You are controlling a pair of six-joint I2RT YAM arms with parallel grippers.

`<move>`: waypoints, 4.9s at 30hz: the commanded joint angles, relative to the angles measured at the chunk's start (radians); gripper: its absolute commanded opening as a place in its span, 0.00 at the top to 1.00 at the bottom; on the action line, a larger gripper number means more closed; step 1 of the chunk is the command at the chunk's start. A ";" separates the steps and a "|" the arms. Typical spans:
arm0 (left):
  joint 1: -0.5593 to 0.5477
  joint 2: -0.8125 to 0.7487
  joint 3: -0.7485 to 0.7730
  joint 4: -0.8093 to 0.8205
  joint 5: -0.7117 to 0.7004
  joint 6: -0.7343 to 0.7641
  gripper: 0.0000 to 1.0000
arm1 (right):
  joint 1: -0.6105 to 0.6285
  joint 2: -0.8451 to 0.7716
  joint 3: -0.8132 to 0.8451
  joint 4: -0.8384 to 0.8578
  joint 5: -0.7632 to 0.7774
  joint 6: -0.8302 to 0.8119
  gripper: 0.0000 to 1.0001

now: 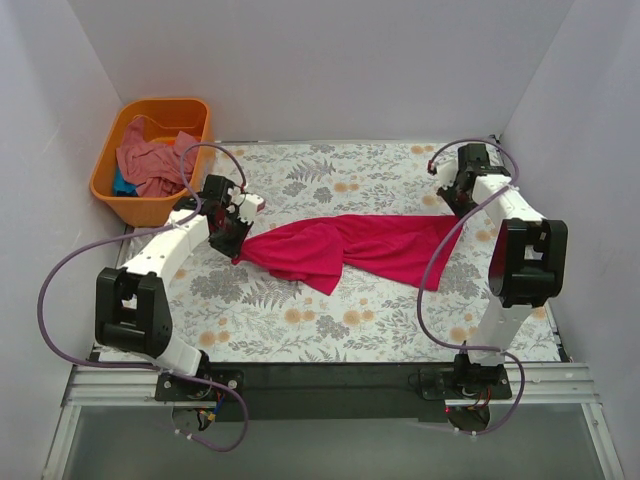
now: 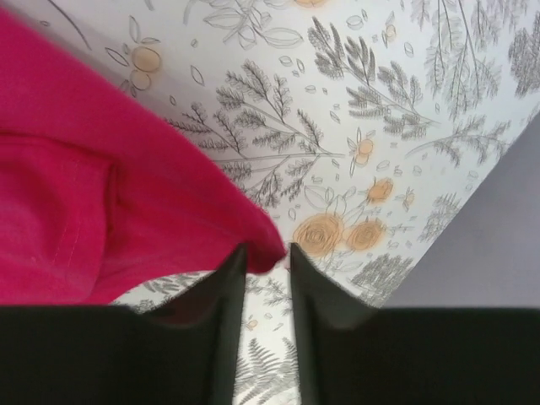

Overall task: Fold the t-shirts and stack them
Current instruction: Flatten the tshirt out

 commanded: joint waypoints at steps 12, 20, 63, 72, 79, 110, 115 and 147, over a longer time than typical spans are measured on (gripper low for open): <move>0.015 0.091 0.068 -0.069 0.054 0.004 1.00 | 0.080 -0.133 -0.011 -0.255 -0.401 -0.010 0.43; 0.034 0.203 0.194 -0.086 0.074 -0.003 1.00 | 0.115 -0.026 0.009 -0.245 -0.396 -0.016 0.49; 0.034 0.291 0.227 -0.084 0.057 0.000 1.00 | 0.022 0.315 0.287 -0.247 -0.419 0.002 0.48; 0.043 0.317 0.276 -0.104 0.088 -0.023 1.00 | 0.022 0.246 0.255 -0.259 -0.453 -0.009 0.82; 0.109 0.358 0.367 -0.155 0.123 -0.039 1.00 | 0.002 0.076 0.230 -0.304 -0.444 -0.039 0.99; -0.307 0.156 0.171 0.164 0.475 0.365 0.60 | -0.035 -0.153 -0.040 -0.350 -0.550 -0.044 0.99; -0.341 0.160 0.094 0.242 0.432 0.513 0.64 | -0.035 -0.146 -0.048 -0.348 -0.557 -0.041 0.99; -0.404 0.176 -0.180 0.632 0.378 0.762 0.66 | -0.035 -0.096 -0.054 -0.348 -0.548 -0.049 0.99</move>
